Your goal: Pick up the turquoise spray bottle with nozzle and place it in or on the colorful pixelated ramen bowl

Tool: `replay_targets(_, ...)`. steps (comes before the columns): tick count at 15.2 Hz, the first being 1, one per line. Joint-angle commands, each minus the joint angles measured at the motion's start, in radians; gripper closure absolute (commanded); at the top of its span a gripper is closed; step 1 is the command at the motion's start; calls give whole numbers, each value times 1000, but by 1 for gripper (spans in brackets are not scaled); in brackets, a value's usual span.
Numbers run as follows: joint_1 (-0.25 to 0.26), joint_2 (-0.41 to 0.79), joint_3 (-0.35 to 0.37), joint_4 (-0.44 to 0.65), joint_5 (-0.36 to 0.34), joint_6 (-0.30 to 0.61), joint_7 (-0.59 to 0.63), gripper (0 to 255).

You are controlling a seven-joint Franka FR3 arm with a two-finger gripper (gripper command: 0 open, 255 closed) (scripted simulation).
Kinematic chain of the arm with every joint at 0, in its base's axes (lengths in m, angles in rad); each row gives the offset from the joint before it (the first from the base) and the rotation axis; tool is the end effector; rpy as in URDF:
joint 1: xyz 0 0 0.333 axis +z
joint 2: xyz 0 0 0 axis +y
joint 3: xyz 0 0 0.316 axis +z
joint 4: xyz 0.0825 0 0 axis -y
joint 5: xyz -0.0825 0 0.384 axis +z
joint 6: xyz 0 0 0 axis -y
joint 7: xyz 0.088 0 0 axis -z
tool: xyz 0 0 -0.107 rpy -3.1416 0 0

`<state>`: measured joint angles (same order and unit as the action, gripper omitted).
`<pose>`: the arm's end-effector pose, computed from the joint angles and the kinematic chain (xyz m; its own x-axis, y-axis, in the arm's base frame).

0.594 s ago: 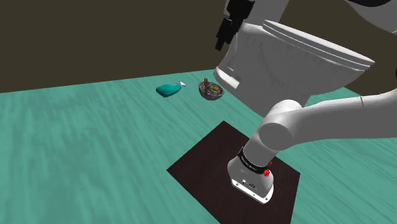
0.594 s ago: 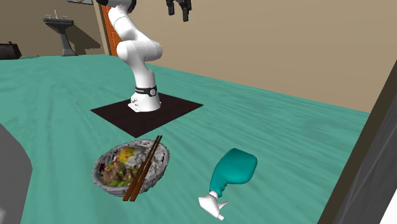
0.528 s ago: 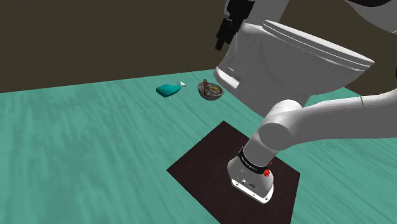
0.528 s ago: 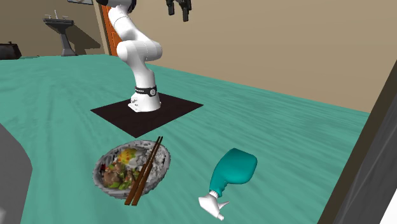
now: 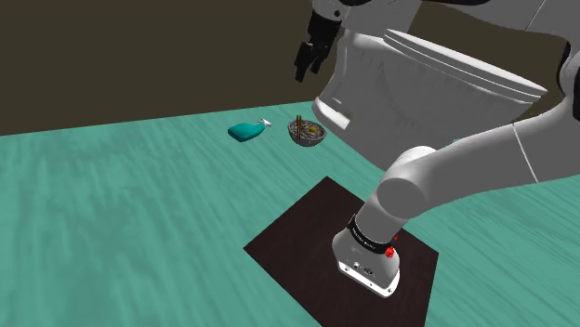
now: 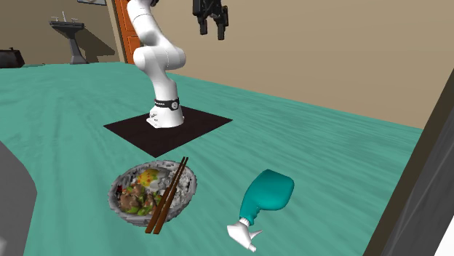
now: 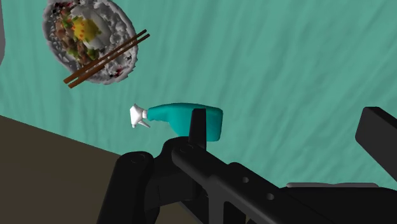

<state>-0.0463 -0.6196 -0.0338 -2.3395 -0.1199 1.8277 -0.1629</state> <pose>0.3727 -0.0419 0.5660 0.9892 0.1167 0.0887 0.1062 -0.9877 0.1147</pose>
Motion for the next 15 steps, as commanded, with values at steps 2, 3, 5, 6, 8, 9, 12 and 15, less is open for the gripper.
replay_targets(2, -13, 98, -18, 3, -9, 88, 4, 0)
replay_targets(3, -17, 132, -24, 10, -11, 113, 5, 0)
replay_targets(5, -24, 202, -36, 27, -15, 160, 6, 0)
replay_targets(6, -28, 237, -42, 37, -16, 182, 7, 0)
replay_targets(8, -35, 309, -54, 61, -17, 224, 7, 0)
replay_targets(9, -39, 346, -59, 75, -17, 244, 7, 0)
replay_targets(12, -49, 457, -75, 125, -13, 298, 5, 0)
replay_targets(15, -60, 570, -90, 184, -4, 342, 1, 0)
